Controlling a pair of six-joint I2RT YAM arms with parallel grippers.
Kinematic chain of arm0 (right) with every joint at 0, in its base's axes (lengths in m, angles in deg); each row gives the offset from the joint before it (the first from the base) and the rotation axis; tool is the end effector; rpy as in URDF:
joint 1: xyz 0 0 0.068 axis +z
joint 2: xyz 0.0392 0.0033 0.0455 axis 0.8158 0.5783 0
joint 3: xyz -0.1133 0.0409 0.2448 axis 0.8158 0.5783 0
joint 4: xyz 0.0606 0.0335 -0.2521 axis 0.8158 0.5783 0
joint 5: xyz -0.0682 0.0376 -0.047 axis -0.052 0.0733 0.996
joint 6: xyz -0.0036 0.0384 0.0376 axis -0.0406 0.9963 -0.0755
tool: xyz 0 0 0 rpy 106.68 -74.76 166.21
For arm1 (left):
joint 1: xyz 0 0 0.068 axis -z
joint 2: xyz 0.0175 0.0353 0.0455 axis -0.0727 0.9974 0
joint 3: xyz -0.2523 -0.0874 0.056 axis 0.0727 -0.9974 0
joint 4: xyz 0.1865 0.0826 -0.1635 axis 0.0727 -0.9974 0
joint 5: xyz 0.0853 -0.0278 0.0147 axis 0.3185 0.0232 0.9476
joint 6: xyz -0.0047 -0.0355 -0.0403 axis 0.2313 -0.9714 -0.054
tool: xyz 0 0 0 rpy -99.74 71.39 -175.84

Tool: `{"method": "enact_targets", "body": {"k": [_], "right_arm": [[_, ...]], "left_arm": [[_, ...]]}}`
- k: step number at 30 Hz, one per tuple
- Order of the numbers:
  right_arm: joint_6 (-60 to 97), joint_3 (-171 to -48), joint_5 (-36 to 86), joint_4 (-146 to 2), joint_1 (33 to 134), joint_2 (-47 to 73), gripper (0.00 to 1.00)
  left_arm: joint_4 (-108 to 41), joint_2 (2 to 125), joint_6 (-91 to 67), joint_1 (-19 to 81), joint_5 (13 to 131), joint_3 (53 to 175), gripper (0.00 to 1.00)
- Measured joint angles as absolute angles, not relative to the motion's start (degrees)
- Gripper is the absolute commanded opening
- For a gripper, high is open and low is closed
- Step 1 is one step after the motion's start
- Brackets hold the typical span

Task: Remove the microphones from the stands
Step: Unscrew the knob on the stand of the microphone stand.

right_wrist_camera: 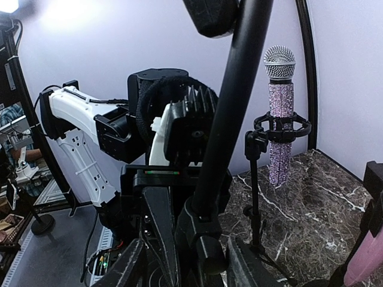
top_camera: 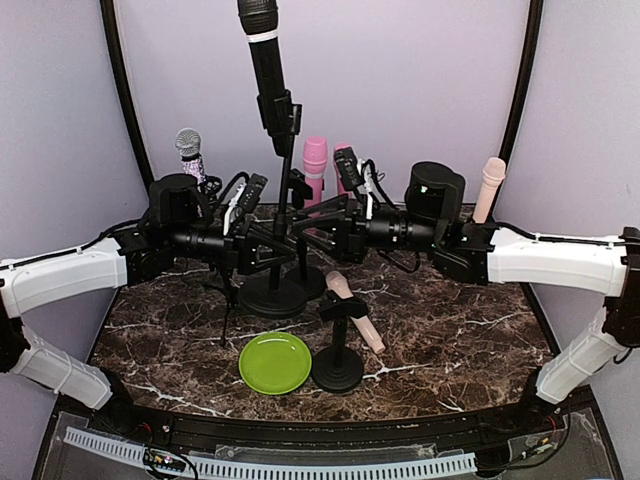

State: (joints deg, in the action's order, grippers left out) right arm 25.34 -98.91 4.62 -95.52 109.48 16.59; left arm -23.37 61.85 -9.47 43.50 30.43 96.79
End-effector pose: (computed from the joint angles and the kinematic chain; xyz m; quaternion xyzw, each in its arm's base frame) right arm 0.1886 0.2967 0.3559 -0.4012 0.5622 0.5341 0.4876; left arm 0.2109 -0.2080 0.3314 0.4448 0.5846 -0.5356 0.4166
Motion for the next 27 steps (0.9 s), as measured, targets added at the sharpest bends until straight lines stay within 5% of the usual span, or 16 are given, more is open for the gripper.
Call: {"method": "enact_targets", "body": {"k": [8,15,27], "right_arm": [[24.16,-100.18,4.9,-95.37,109.8,17.92,0.25],[21.06,-102.76,4.95,-92.44,109.8,18.49,0.01],[7.46,-108.6,9.06,-78.73,111.33,17.74,0.0]], "left_arm": [[-23.37,60.99,-9.26,43.48,30.08,96.75,0.0],[-23.43,60.49,-9.34,43.37,28.96,96.75,0.0],[-23.48,60.38,-9.04,43.17,28.11,96.77,0.0]]}}
